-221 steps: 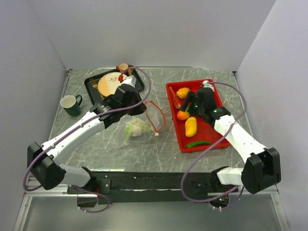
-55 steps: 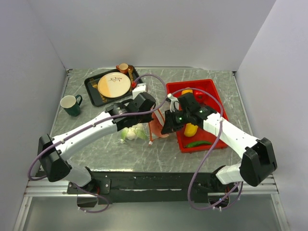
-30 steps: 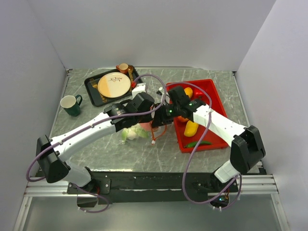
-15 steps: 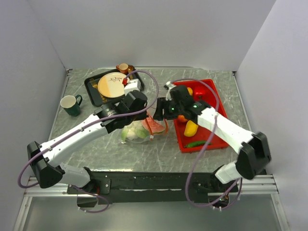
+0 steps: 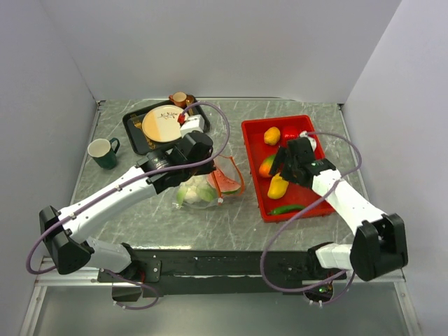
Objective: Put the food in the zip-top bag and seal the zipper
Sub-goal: Place the fake fruit in the zipper food storage bag, then pick up the fake fruit from the bin.
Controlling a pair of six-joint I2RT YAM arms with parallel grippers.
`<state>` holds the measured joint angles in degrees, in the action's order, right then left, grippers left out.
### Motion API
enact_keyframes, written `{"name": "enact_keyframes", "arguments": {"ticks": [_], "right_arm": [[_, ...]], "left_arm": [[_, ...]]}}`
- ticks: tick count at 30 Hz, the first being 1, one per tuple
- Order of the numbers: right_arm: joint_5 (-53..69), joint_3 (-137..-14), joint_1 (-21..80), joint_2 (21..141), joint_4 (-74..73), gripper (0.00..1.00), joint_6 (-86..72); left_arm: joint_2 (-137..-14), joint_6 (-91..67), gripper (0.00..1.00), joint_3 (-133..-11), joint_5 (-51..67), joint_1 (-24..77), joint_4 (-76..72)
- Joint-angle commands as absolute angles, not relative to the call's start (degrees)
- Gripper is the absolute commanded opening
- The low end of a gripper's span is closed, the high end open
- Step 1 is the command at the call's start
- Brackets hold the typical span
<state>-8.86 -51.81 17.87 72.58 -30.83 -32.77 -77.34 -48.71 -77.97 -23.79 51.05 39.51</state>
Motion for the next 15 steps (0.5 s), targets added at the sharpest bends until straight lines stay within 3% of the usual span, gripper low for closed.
{"name": "enact_keyframes", "arguments": {"ticks": [1,8,15], "right_arm": [[-7.56,-50.01,15.48,74.35,-28.22,0.97,-34.28],[-0.80,-46.06,11.08,77.87,-21.71,0.96,-34.01],[3.77,-44.30,10.02,80.51,-18.28,0.88,-34.10]], "left_arm": [[-76.55,-47.37,0.14,-76.73,-21.19,50.80,35.07],[-77.61,-46.93,0.13,-78.14,-20.74,50.71,36.21],[-77.78,-47.28,0.13,-77.96,-20.83,50.80,36.38]]}}
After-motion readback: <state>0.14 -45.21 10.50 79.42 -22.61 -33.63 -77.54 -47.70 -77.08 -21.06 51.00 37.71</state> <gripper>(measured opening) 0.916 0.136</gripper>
